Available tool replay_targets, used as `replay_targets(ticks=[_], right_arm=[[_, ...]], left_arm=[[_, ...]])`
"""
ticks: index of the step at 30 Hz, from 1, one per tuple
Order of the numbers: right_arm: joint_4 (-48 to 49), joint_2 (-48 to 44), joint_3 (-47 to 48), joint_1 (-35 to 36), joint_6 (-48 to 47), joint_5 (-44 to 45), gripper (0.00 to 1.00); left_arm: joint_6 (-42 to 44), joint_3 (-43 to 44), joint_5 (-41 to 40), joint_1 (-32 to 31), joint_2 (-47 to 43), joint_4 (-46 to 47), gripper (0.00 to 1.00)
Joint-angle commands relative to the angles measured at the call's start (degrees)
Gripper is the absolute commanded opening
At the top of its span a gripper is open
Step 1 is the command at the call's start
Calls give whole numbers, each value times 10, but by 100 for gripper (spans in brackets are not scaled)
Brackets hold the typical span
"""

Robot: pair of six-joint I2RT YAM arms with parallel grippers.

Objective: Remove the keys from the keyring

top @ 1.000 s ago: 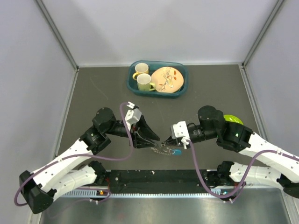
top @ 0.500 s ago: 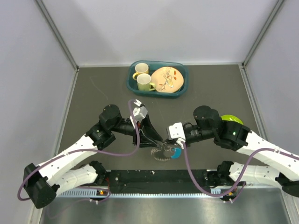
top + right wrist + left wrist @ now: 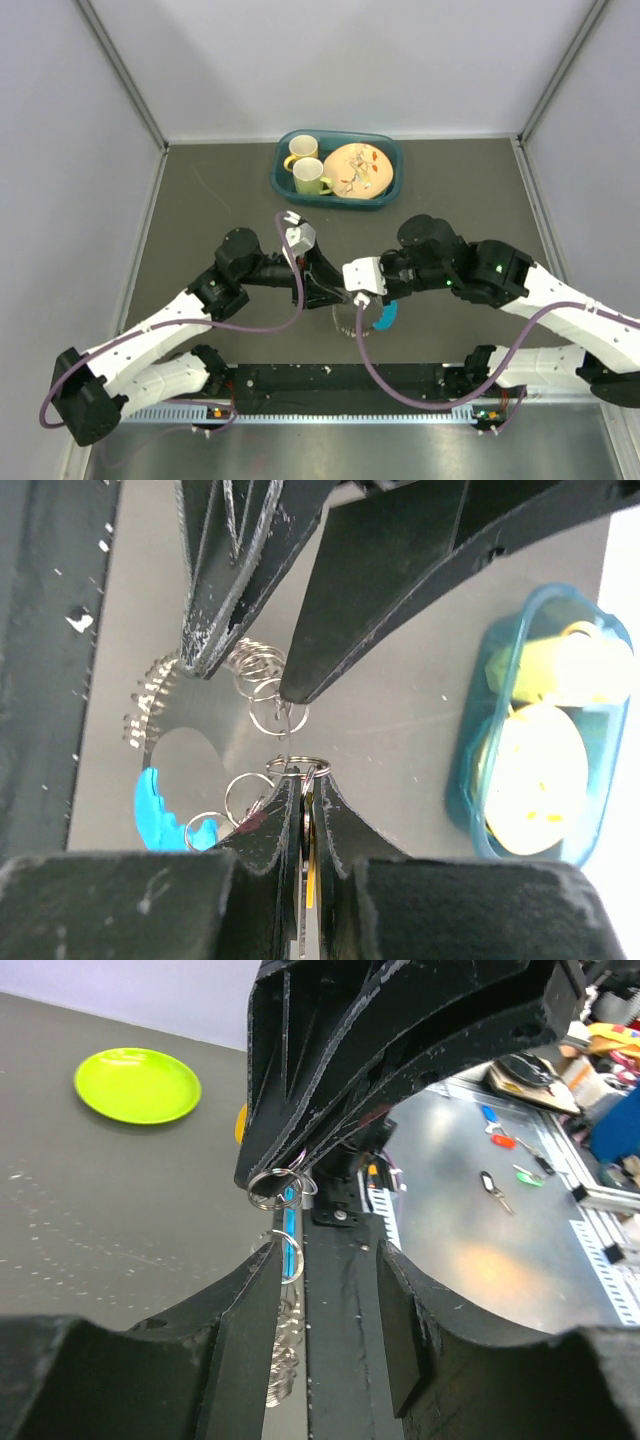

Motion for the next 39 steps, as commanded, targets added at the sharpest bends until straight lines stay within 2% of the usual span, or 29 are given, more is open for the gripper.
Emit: replay_targets(ticks=[1, 6, 11, 15, 24, 29, 32, 39], right_arm=[[-39, 23, 58, 16, -50, 109, 0], [-41, 36, 70, 41, -91, 196, 0], [-34, 32, 66, 57, -139, 218, 0], [-17, 32, 55, 67, -180, 256, 0], [47, 6, 38, 94, -260, 267, 0], [164, -32, -34, 108, -350, 254, 0], [201, -45, -56, 107, -378, 246, 0], [218, -55, -54, 108, -374, 215, 0]], left_arm=[[30, -3, -82, -1, -21, 4, 48], [23, -8, -131, 0, -29, 4, 48], [24, -14, -171, 2, -44, 24, 48], [36, 0, -172, 8, -37, 18, 49], [35, 27, -136, 29, -1, 37, 50], [49, 58, -65, 36, 28, 35, 51], [50, 70, -56, 40, 29, 38, 52], [65, 96, -28, 46, 43, 17, 52]])
